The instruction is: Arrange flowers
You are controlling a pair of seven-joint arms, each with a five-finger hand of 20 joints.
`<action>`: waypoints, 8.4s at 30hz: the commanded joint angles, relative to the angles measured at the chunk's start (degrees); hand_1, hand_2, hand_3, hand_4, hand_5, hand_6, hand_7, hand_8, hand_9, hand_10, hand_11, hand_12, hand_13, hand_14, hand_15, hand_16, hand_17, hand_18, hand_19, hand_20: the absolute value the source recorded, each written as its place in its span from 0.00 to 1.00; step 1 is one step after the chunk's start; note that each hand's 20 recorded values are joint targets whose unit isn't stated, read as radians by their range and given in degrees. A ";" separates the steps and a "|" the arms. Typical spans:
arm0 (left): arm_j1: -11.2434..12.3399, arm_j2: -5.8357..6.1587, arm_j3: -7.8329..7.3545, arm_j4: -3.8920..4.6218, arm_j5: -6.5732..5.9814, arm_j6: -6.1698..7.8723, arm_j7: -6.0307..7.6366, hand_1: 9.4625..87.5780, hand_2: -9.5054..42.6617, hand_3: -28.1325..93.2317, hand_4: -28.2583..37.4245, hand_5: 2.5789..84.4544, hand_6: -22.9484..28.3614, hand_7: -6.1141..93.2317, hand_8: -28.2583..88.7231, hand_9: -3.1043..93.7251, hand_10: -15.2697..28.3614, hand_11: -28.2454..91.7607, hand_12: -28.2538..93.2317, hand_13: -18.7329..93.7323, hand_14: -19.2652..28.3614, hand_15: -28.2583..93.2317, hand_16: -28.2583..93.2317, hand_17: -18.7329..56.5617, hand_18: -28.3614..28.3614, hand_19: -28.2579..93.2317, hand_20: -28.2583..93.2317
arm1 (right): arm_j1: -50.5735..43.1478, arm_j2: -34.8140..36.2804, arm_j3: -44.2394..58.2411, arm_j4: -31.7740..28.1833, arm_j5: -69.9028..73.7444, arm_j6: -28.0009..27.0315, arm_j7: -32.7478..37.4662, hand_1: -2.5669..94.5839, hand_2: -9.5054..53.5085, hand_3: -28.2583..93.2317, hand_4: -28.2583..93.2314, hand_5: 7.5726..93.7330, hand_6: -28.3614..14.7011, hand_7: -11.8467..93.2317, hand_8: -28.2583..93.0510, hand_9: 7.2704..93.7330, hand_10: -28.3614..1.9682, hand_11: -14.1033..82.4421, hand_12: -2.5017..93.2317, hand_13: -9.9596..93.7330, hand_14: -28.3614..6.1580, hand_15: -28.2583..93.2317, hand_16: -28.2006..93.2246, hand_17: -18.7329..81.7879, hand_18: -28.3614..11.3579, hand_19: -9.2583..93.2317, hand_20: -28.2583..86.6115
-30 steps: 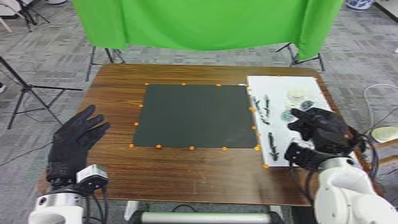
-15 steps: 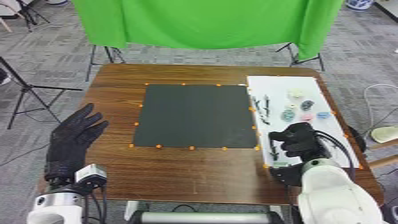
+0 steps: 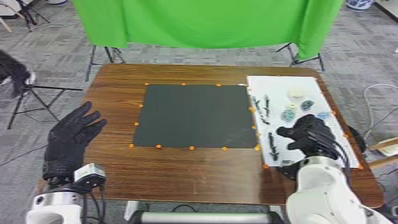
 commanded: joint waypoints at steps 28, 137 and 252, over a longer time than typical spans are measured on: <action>1.02 0.73 -2.33 -0.45 0.86 -1.74 -2.21 0.19 0.28 0.92 0.10 0.46 0.65 0.22 0.15 0.40 0.79 0.46 0.31 0.40 0.95 0.66 0.15 0.13 0.90 0.73 0.25 | 12.18 6.89 -15.91 8.52 4.56 -6.94 1.14 0.37 0.00 0.93 0.00 0.63 0.47 0.51 0.08 0.66 0.28 0.68 0.23 0.71 0.44 0.91 0.35 0.52 0.16 0.96 0.23; 5.75 -0.17 -7.23 -2.84 1.32 -0.59 -4.40 0.20 0.29 0.91 0.10 0.45 0.65 0.22 0.15 0.40 0.79 0.46 0.31 0.40 0.95 0.67 0.15 0.13 0.90 0.73 0.25 | 22.34 8.56 -19.34 7.41 3.27 -0.50 -0.46 0.52 0.00 0.96 0.00 0.85 0.57 0.51 0.41 0.89 0.50 0.70 0.37 0.89 0.64 0.94 0.39 0.61 0.15 1.00 0.40; 10.24 -0.01 -7.58 -3.37 0.90 -0.08 -3.18 0.19 0.29 0.92 0.11 0.44 0.65 0.23 0.15 0.39 0.79 0.46 0.30 0.40 0.95 0.67 0.14 0.13 0.90 0.73 0.24 | 20.75 0.86 -13.21 3.99 14.42 -6.98 -14.96 0.33 0.02 0.92 0.02 0.62 0.54 0.46 0.09 0.71 0.31 0.55 0.21 0.74 0.44 0.85 0.34 0.50 0.15 0.94 0.22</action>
